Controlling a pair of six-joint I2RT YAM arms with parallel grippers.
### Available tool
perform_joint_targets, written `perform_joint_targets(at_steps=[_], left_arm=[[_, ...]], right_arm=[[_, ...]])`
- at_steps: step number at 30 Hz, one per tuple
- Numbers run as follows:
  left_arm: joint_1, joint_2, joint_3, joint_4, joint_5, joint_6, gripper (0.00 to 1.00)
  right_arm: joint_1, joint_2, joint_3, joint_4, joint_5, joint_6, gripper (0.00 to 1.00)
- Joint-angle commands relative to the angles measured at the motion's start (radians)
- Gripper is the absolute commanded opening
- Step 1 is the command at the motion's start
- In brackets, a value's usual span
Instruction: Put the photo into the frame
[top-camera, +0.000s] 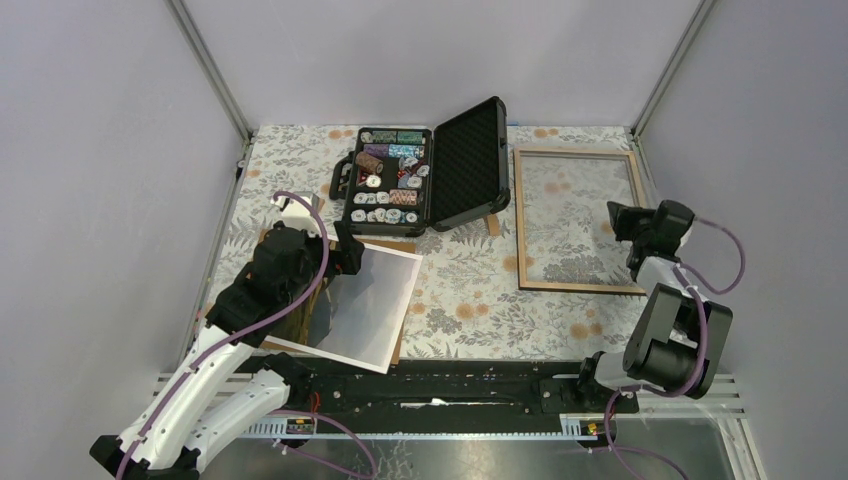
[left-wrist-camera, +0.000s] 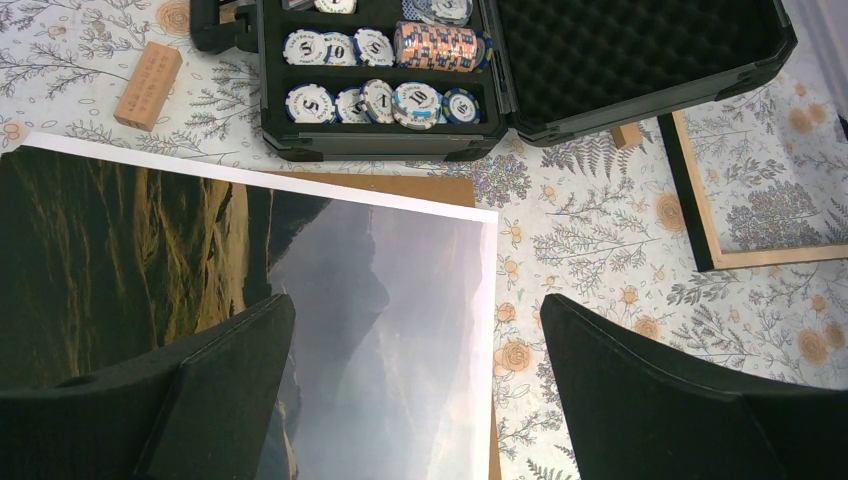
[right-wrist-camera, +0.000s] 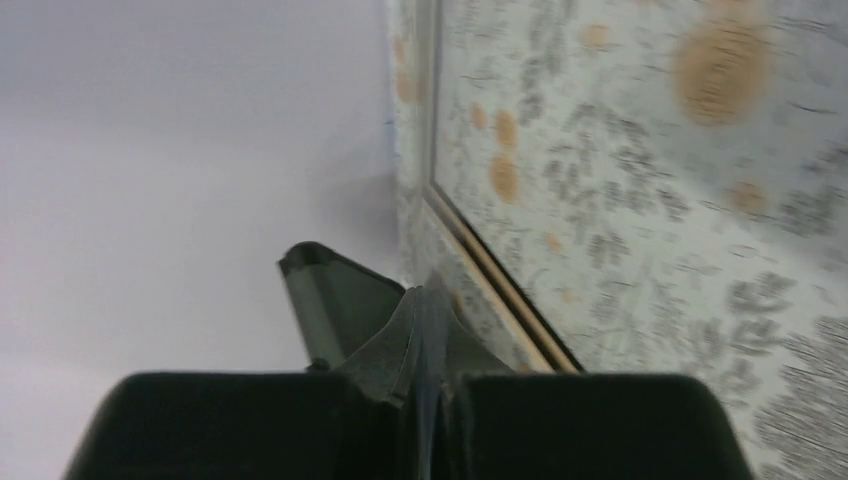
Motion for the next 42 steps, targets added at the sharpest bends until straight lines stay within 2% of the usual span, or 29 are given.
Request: perform_joint_targets(at_steps=[1,13,21,30,42], left_arm=[[0.004,0.002,-0.004,0.046,-0.002,0.014,0.99],[0.003,0.067,0.0,0.048,0.04,0.023,0.99],[-0.003,0.068,0.0,0.045,0.032,0.024,0.99],[-0.012,0.072,-0.002,0.045,0.027,0.025,0.99],[-0.016,0.072,-0.002,0.047,0.031,0.025,0.99]], right_arm=[[0.0,-0.063,-0.099,0.109,0.037,-0.025,0.0],[-0.015,-0.101,-0.296,0.19,0.067,-0.073,0.0],[-0.023,-0.154,-0.346,0.18,0.131,-0.105,0.0],[-0.023,-0.123,-0.383,0.247,0.126,-0.089,0.0],[-0.025,-0.184,-0.417,0.199,0.148,-0.092,0.0]])
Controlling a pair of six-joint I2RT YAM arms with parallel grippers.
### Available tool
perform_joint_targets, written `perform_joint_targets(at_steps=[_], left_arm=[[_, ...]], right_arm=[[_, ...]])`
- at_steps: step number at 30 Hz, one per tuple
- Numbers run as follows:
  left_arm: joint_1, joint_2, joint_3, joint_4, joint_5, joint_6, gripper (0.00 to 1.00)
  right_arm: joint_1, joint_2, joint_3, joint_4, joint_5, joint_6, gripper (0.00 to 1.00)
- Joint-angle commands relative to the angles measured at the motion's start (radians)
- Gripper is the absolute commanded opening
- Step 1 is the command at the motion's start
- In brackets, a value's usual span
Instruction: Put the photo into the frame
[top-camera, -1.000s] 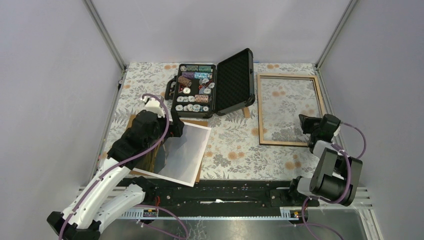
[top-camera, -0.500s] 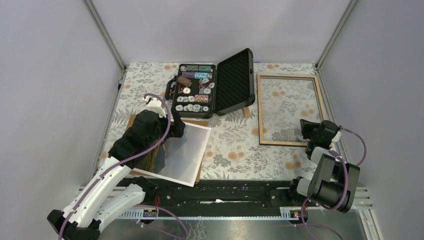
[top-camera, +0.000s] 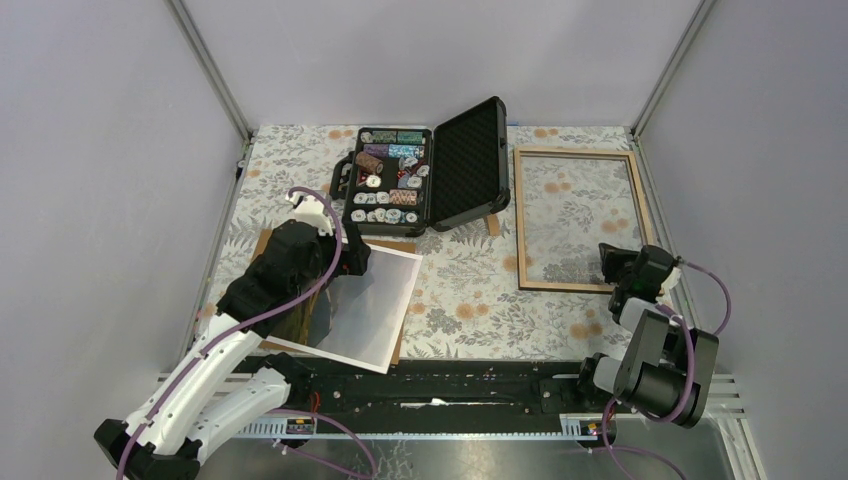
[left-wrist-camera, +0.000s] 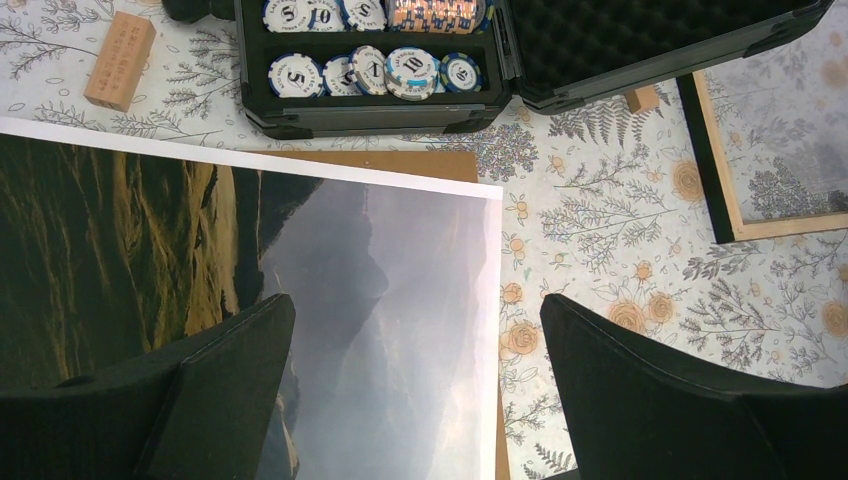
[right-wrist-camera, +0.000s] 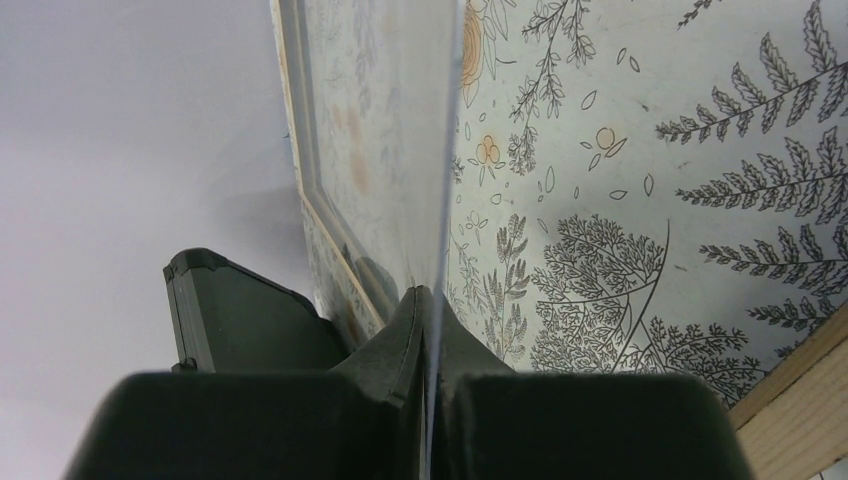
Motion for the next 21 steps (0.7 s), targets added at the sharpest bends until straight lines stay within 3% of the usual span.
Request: perform_joint_targets(at_steps=[1,11,21], left_arm=[[-0.007,0.001,-0.003,0.047,0.006,0.013,0.99],[-0.014,-0.004,-0.003,0.047,0.008,0.014,0.99],[-0.015,0.0,-0.003,0.047,0.011,0.014,0.99]], right_arm=[[-0.007,-0.054,-0.014,0.005,0.049,-0.016,0.0],[-0.007,-0.048,-0.026,0.006,0.046,-0.016,0.0],[-0.007,0.053,-0.047,0.137,-0.007,0.017,0.0]])
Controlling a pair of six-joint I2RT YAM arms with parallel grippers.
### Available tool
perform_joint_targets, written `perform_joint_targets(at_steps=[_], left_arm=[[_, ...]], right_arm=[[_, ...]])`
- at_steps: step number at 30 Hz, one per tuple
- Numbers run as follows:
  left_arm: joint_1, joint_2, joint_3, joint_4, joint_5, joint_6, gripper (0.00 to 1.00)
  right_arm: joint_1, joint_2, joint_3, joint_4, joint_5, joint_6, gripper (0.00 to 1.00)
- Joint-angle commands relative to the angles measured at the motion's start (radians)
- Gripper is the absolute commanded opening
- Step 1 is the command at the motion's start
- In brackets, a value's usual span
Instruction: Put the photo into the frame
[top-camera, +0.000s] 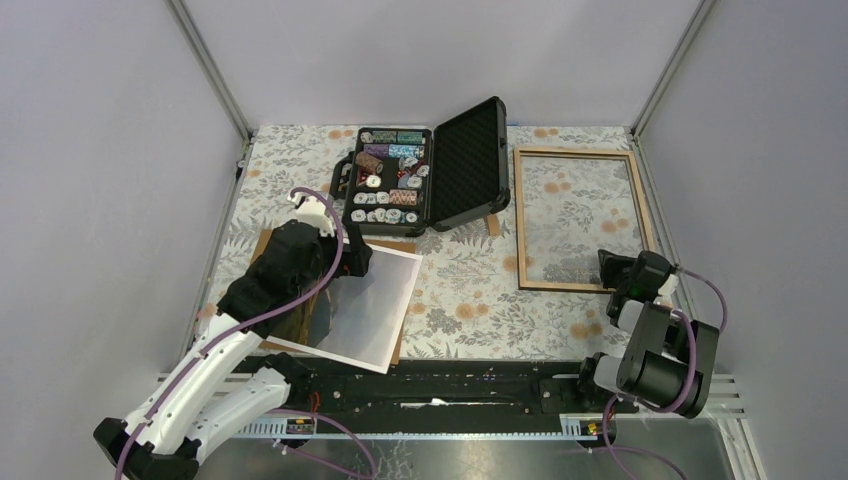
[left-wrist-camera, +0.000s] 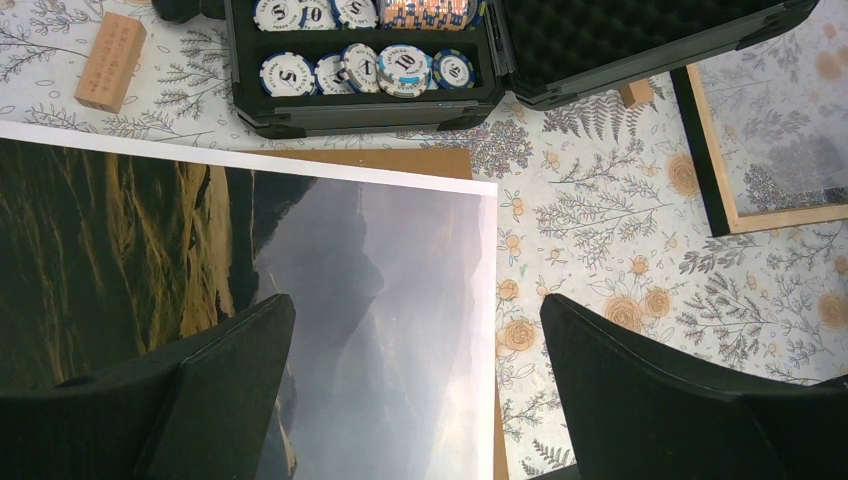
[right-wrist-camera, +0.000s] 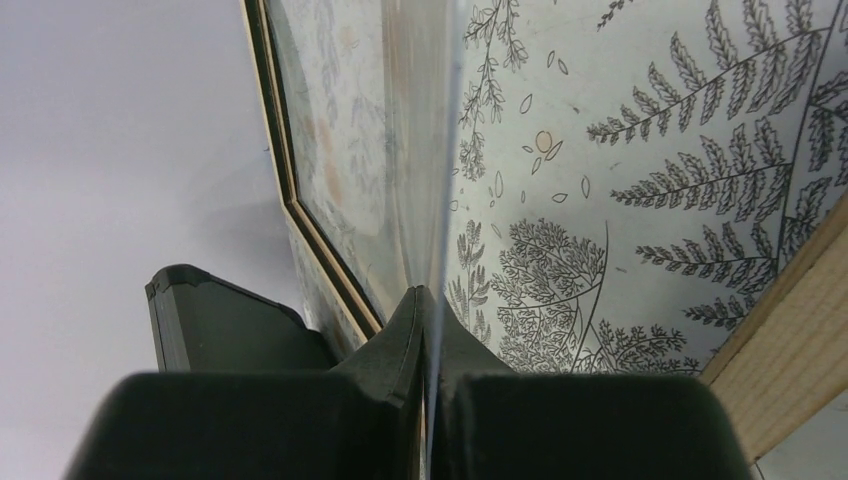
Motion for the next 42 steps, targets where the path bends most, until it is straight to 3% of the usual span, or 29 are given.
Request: perform_joint_targets(at_steps=[1,6,12,19,22,27,30,36,42], left_arm=[[-0.004,0.002,-0.003,0.047,0.01,0.011,0.99],[-0.005,0.005,-0.003,0.048,0.01,0.011,0.99],[-0.006,0.011,-0.002,0.048,0.014,0.013,0.99],[-0.007,0.035,0.004,0.049,0.094,0.016,0.99],[-0.01,0.058,0.017,0.047,0.158,0.012,0.99],[-0.022,0.088,0.042,0.066,0.272,-0.073,0.99],[-0.032,0.099,0.031,0.101,0.29,-0.118,0.99],[-0.042,0.111,0.03,0.135,0.234,-0.135,0.99],[-0.071,0.142,0.02,0.169,0.232,-0.162,0.99]], right_arm=[[-0.003,0.029,0.002,0.091,-0.027,-0.002,0.0],[-0.003,0.076,0.014,0.101,-0.056,-0.031,0.11],[-0.003,0.094,0.032,0.111,-0.109,-0.117,0.38],[-0.003,0.075,0.063,0.093,-0.172,-0.197,0.46],[-0.001,0.05,0.091,0.046,-0.17,-0.222,0.41],[0.003,-0.074,0.197,-0.173,-0.14,-0.287,0.1],[0.013,-0.172,0.315,-0.349,-0.1,-0.328,0.0],[0.014,-0.186,0.506,-0.453,-0.17,-0.295,0.0],[0.048,-0.076,0.617,-0.33,-0.253,-0.175,0.0]])
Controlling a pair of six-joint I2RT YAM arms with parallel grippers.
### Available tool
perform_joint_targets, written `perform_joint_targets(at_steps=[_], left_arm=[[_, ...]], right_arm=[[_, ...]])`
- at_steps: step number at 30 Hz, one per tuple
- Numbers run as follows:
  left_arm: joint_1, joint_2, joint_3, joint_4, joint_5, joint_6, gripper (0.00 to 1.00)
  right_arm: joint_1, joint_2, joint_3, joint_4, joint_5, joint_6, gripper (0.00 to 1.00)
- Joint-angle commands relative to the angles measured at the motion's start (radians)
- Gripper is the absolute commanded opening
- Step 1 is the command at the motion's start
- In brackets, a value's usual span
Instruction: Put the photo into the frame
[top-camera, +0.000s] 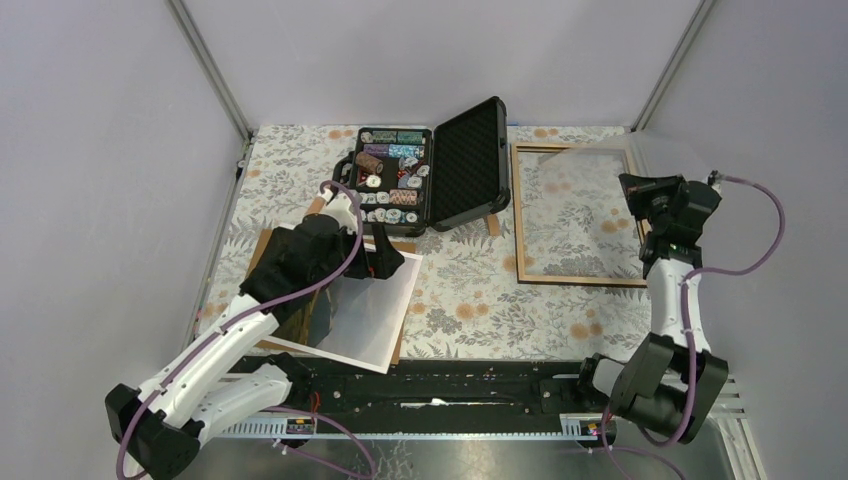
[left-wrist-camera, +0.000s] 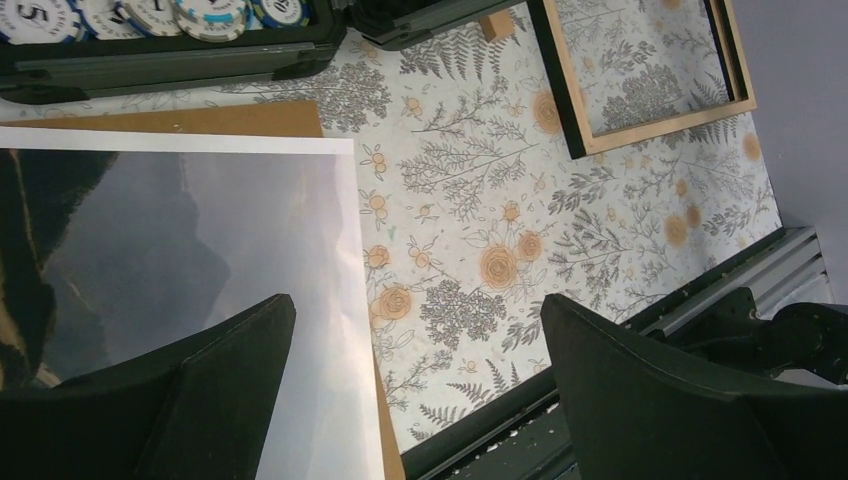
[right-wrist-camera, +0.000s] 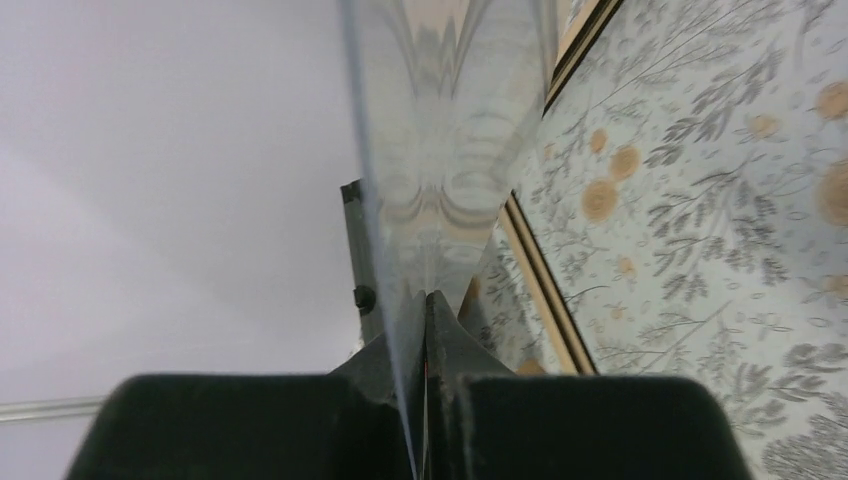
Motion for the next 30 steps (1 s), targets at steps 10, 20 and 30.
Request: perform_joint_targets(at_steps=[10,20,30], left_arm=[[-0.071,0.017,0.011,0.077,-0.057,-0.04,0.99],[-0.082,0.045,0.021,0.078,-0.067,-0.023,0.99],[-0.087,0.048,0.032,0.064,-0.092,0.0,0.99]], right_arm=[[0.125,0.202,0.268,0.14,-0.063,0.177,0.0],[0.127,0.234,0.328,0.139,-0.045,0.223,0.0],[0.116,0.3,0.066,0.355,-0.02,0.33,0.0]])
